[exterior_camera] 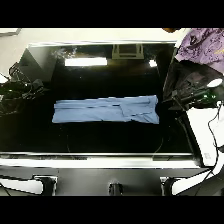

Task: Fold the clothes and pants, and hang the long-sleeved shirts on hangers.

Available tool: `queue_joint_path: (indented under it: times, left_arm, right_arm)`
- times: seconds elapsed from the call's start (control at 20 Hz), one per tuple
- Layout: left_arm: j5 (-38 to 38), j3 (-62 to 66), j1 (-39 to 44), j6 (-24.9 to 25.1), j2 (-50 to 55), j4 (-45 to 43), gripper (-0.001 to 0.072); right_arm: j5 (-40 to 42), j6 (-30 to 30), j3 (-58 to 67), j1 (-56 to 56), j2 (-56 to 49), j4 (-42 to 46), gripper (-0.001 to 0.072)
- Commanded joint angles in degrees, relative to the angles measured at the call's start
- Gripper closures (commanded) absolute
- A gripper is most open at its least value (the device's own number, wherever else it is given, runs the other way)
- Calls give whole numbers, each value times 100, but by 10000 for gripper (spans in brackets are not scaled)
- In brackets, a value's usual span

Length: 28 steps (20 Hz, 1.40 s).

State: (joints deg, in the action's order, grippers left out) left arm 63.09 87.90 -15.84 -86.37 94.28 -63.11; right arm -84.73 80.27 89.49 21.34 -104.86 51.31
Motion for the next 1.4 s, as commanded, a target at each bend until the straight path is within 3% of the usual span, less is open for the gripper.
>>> queue_joint_path:
  times: [0.0,0.5,0.65,0.85,0.9,0.95,1.0,1.35]
  left_arm:
    - [114,44,-2,-24,-35,-13,227]
    - [125,44,-4,-111,-35,-13,229]
    - [138,44,-2,-131,-35,-4,230]
    - [157,44,0,-302,-35,20,259]
    - [162,44,15,-308,-35,92,346]
    - [168,44,48,-304,-35,203,488]
    - [164,44,120,-299,-31,328,570]
    - [-157,44,1773,-522,332,660,574]
  right_arm:
    - [103,-321,-35,61,-306,-361,82]
    - [474,-529,-35,-758,-876,-396,111]
    - [588,-520,-35,-1016,-876,-321,226]
    - [588,-299,-22,-1123,-719,-39,665]
    - [636,-212,-9,-1115,-538,133,680]
    - [671,-48,33,-1113,-308,365,681]
    - [634,125,118,-1115,-94,597,681]
    - [-496,1305,911,-1115,1115,2201,681]
